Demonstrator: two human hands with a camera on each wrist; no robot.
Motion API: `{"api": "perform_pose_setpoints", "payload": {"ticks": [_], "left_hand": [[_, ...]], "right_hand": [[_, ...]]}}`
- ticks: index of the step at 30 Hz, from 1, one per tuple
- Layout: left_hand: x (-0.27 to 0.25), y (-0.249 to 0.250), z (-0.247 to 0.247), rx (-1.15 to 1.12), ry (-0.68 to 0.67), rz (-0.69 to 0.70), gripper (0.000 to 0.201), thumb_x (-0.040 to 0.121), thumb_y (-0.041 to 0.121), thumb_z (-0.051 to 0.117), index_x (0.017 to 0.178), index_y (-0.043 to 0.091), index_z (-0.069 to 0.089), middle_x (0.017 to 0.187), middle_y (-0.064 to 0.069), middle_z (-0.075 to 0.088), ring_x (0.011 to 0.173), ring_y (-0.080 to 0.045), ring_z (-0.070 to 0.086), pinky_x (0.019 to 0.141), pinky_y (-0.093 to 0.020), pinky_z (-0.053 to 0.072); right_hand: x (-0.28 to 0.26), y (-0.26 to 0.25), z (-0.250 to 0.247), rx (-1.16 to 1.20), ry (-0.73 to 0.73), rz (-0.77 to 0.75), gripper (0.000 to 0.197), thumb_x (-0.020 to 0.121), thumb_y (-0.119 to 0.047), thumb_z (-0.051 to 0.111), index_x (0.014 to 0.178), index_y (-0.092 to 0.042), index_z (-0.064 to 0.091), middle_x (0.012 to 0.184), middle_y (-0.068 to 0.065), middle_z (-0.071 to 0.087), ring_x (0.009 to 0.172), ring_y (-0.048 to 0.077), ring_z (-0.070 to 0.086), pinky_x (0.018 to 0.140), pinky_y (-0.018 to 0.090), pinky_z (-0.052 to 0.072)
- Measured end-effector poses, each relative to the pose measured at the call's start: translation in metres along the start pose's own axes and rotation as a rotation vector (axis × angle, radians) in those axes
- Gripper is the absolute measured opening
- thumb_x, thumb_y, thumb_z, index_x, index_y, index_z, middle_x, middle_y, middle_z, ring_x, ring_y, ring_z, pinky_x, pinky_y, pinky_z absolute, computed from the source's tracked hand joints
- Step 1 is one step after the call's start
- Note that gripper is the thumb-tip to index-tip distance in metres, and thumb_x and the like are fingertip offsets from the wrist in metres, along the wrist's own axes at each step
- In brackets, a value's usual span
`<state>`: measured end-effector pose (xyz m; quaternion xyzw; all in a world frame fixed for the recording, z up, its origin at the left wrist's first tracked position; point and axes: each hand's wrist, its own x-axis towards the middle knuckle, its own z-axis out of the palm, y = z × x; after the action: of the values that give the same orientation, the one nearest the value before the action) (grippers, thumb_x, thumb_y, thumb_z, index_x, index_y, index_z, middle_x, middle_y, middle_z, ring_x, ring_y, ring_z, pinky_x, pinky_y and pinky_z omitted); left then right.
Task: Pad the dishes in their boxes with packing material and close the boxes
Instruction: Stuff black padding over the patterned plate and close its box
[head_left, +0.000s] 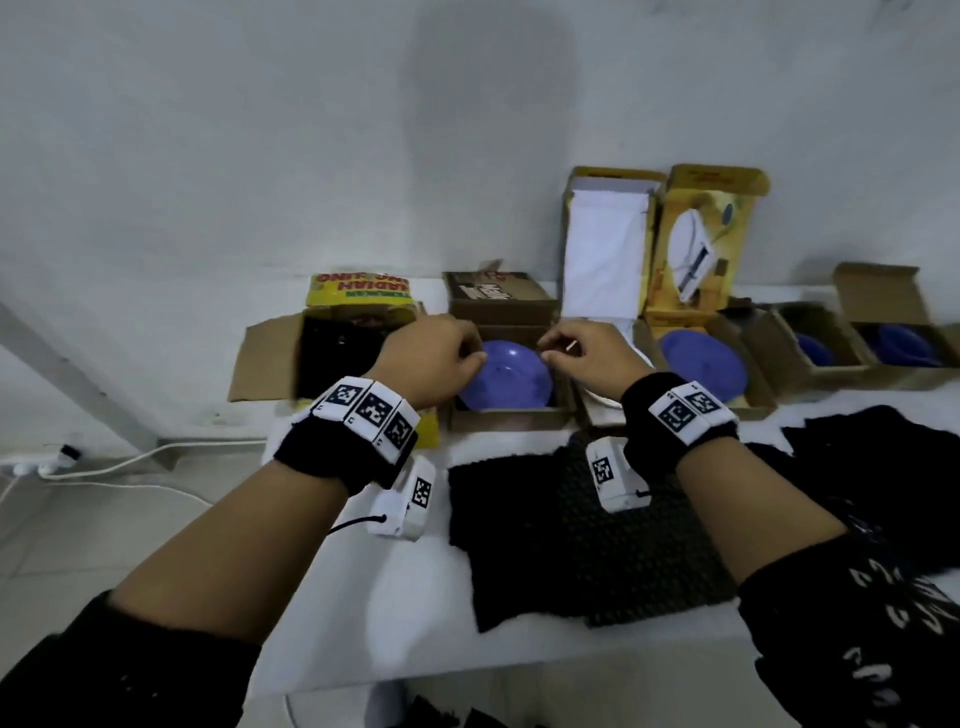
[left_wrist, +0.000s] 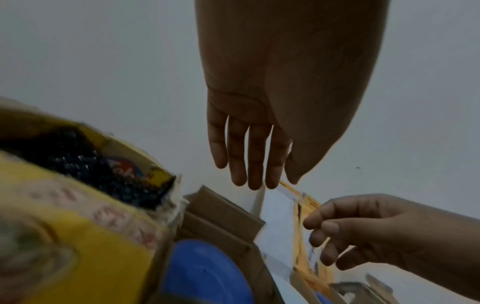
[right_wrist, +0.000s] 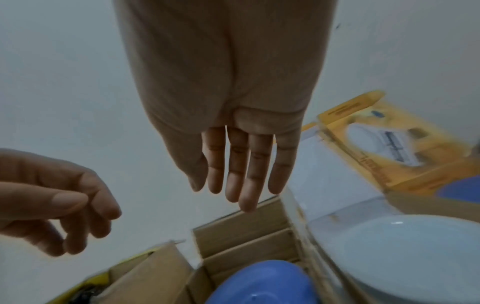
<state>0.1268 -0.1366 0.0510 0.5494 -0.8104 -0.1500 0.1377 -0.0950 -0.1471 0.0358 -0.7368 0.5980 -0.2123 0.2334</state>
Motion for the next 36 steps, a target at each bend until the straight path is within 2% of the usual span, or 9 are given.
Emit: {"api": "perform_pose_setpoints", "payload": {"ticks": [4, 8, 12, 17, 21, 26, 30, 33, 36], "left_hand": [[0.006, 0.061, 0.053, -0.026, -0.140, -0.001, 0.020, 0.088, 0.038, 0.057, 0.096, 0.021, 0.066, 0.101, 0.000, 0.068, 0.098, -0.019, 0.061, 0.080, -0.032, 0.051], [0.008, 0.103, 0.111, -0.039, -0.266, -0.059, 0.031, 0.082, 0.045, 0.064, 0.097, 0.017, 0.064, 0.100, -0.005, 0.066, 0.097, -0.025, 0.061, 0.080, -0.038, 0.053], [0.004, 0.116, 0.153, -0.062, -0.299, -0.264, 0.062, 0.074, 0.050, 0.072, 0.116, 0.009, 0.053, 0.113, -0.011, 0.061, 0.104, -0.029, 0.059, 0.084, -0.035, 0.048], [-0.008, 0.117, 0.172, -0.033, -0.368, -0.498, 0.095, 0.075, 0.050, 0.072, 0.137, -0.005, 0.027, 0.123, -0.019, 0.056, 0.113, -0.033, 0.056, 0.087, -0.037, 0.047], [-0.016, 0.119, 0.173, -0.038, -0.376, -0.536, 0.078, 0.075, 0.048, 0.074, 0.123, -0.003, 0.040, 0.121, -0.019, 0.056, 0.112, -0.033, 0.056, 0.085, -0.036, 0.045], [-0.020, 0.117, 0.173, -0.086, -0.258, -0.551, 0.057, 0.076, 0.035, 0.076, 0.111, -0.002, 0.049, 0.110, -0.019, 0.061, 0.104, -0.034, 0.058, 0.077, -0.034, 0.043], [-0.021, 0.116, 0.170, -0.117, -0.228, -0.528, 0.031, 0.086, 0.031, 0.065, 0.100, 0.003, 0.062, 0.106, -0.016, 0.065, 0.103, -0.031, 0.058, 0.077, -0.029, 0.039], [-0.020, 0.116, 0.171, -0.227, -0.163, -0.552, 0.032, 0.091, 0.031, 0.057, 0.107, 0.003, 0.059, 0.111, -0.016, 0.064, 0.107, -0.032, 0.057, 0.082, -0.030, 0.039], [-0.017, 0.120, 0.165, -0.366, -0.090, -0.595, 0.034, 0.095, 0.030, 0.051, 0.108, 0.000, 0.058, 0.113, -0.019, 0.062, 0.108, -0.034, 0.056, 0.082, -0.032, 0.038]], "right_hand": [[-0.051, 0.069, -0.034, -0.073, -0.036, 0.210, 0.013, 0.084, -0.019, 0.069, 0.094, -0.011, 0.068, 0.091, 0.008, 0.069, 0.083, 0.020, 0.060, 0.077, 0.031, 0.047], [-0.098, 0.125, -0.044, -0.128, -0.089, 0.412, 0.021, 0.083, -0.026, 0.071, 0.089, -0.008, 0.064, 0.081, 0.005, 0.060, 0.085, 0.025, 0.058, 0.074, 0.034, 0.044], [-0.129, 0.171, -0.044, -0.200, -0.096, 0.560, 0.036, 0.078, -0.039, 0.073, 0.094, -0.009, 0.060, 0.101, 0.010, 0.062, 0.095, 0.027, 0.059, 0.076, 0.032, 0.045], [-0.144, 0.198, -0.039, -0.116, -0.100, 0.698, 0.064, 0.076, -0.047, 0.072, 0.120, -0.008, 0.049, 0.126, 0.016, 0.049, 0.114, 0.036, 0.050, 0.095, 0.044, 0.046], [-0.148, 0.204, -0.036, -0.031, -0.046, 0.692, 0.061, 0.079, -0.038, 0.073, 0.123, -0.003, 0.051, 0.127, 0.017, 0.053, 0.116, 0.034, 0.052, 0.097, 0.041, 0.045], [-0.148, 0.204, -0.037, 0.041, -0.015, 0.687, 0.022, 0.080, -0.026, 0.074, 0.080, -0.012, 0.057, 0.114, 0.014, 0.061, 0.108, 0.029, 0.057, 0.092, 0.034, 0.045], [-0.149, 0.203, -0.039, 0.045, -0.077, 0.730, 0.055, 0.079, -0.028, 0.075, 0.120, 0.000, 0.052, 0.127, 0.017, 0.053, 0.118, 0.033, 0.050, 0.097, 0.036, 0.041], [-0.150, 0.205, -0.039, 0.041, -0.090, 0.743, 0.025, 0.082, -0.024, 0.072, 0.085, -0.005, 0.056, 0.089, 0.012, 0.057, 0.098, 0.030, 0.057, 0.080, 0.032, 0.042], [-0.150, 0.205, -0.040, 0.054, -0.032, 0.722, 0.044, 0.086, -0.021, 0.067, 0.058, -0.013, 0.034, 0.062, 0.004, 0.038, 0.068, 0.025, 0.047, 0.067, 0.030, 0.035]]}}
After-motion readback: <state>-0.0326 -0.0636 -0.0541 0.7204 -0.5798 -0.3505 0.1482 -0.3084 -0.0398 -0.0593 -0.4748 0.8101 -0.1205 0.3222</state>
